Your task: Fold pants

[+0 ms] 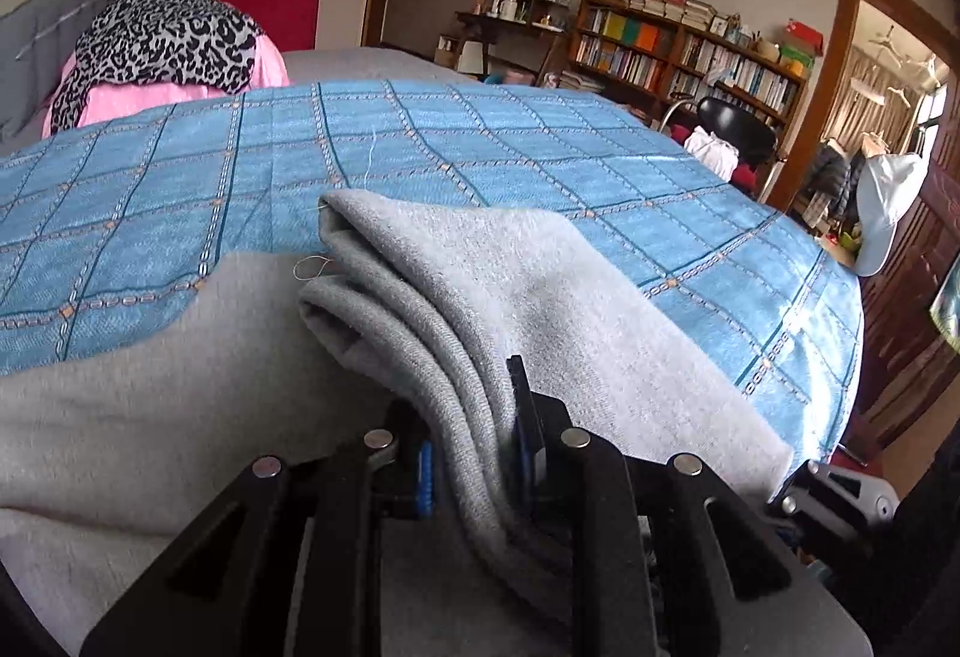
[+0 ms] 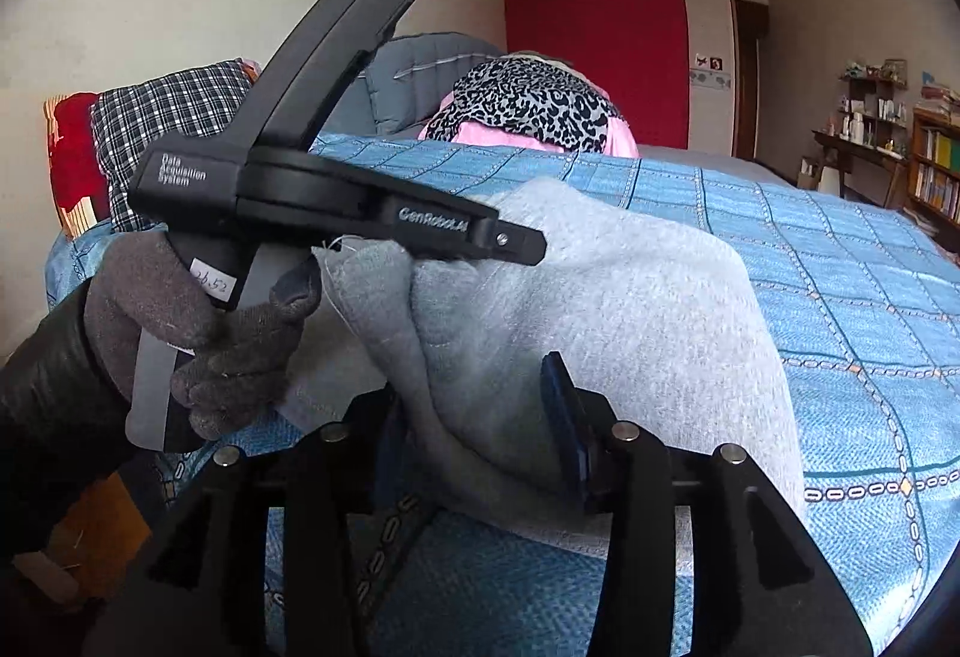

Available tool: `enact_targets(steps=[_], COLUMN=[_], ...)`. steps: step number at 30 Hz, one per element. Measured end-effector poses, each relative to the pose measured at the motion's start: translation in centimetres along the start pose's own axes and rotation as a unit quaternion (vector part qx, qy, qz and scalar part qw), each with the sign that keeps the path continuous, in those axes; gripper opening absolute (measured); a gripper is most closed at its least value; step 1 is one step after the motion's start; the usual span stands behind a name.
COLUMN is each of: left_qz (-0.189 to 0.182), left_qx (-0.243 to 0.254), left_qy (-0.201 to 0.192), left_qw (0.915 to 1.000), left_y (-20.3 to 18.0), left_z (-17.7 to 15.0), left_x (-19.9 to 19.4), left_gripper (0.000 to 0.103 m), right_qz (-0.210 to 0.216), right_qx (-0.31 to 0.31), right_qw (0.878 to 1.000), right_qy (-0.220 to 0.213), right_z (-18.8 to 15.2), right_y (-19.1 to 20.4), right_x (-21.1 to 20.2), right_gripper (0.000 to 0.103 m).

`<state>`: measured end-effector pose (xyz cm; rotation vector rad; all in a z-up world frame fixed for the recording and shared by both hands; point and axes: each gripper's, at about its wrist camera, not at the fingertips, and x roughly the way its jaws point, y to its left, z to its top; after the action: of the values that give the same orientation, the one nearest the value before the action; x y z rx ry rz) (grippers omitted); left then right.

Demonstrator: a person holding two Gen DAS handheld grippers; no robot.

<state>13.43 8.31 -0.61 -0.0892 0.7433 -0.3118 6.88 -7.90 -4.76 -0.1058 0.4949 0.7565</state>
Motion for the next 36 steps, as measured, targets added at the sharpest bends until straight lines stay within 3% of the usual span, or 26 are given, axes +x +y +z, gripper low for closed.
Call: enact_targets(steps=[4, 9, 11, 14, 17, 22, 26, 30, 36], left_qz=[-0.018, -0.021, -0.009, 0.011, 0.034, 0.069, 0.057, 0.044, 0.061], left_qx=[-0.035, -0.046, -0.058, -0.084, -0.085, -0.064, -0.058, -0.074, -0.081], left_qy=[0.020, 0.022, 0.025, 0.029, 0.023, 0.006, 0.005, 0.030, 0.024], left_qw=[0.9990, 0.9985, 0.9980, 0.9960, 0.9955, 0.9955, 0.9967, 0.9959, 0.9946], left_y=[1.7, 2.1, 2.7, 3.8, 4.1, 3.0, 1.4, 1.2, 1.4], left_z=[-1.9, -2.4, -2.4, -2.3, -2.5, -3.0, -4.4, -5.9, -6.7], left_x=[1.4, 1.5, 1.5, 1.2, 0.1, -2.5, -4.0, -3.4, -2.2], left_gripper=[0.021, 0.025, 0.045, 0.061, 0.063, 0.064, 0.070, 0.070, 0.074], right_qz=[0.020, 0.020, 0.020, 0.016, 0.017, -0.036, -0.063, -0.069, -0.072], right_qx=[0.031, 0.024, 0.031, 0.048, 0.070, 0.070, 0.069, 0.066, 0.048], right_qw=[0.999, 0.999, 0.999, 0.999, 0.997, 0.997, 0.995, 0.995, 0.995], right_qy=[0.027, 0.023, 0.016, 0.004, -0.005, 0.006, 0.023, 0.043, 0.051], right_z=[-0.9, -1.3, -1.0, -0.1, 0.1, 0.4, -0.1, -1.0, -1.3], right_y=[-0.5, -0.6, -0.8, -1.5, -2.8, -3.6, -4.3, -4.3, -4.3], right_x=[-0.4, -1.8, -2.1, -2.6, -3.2, -1.9, -0.5, 0.9, 1.5], right_gripper=[0.045, 0.045, 0.045, 0.045, 0.046, 0.045, 0.045, 0.046, 0.046])
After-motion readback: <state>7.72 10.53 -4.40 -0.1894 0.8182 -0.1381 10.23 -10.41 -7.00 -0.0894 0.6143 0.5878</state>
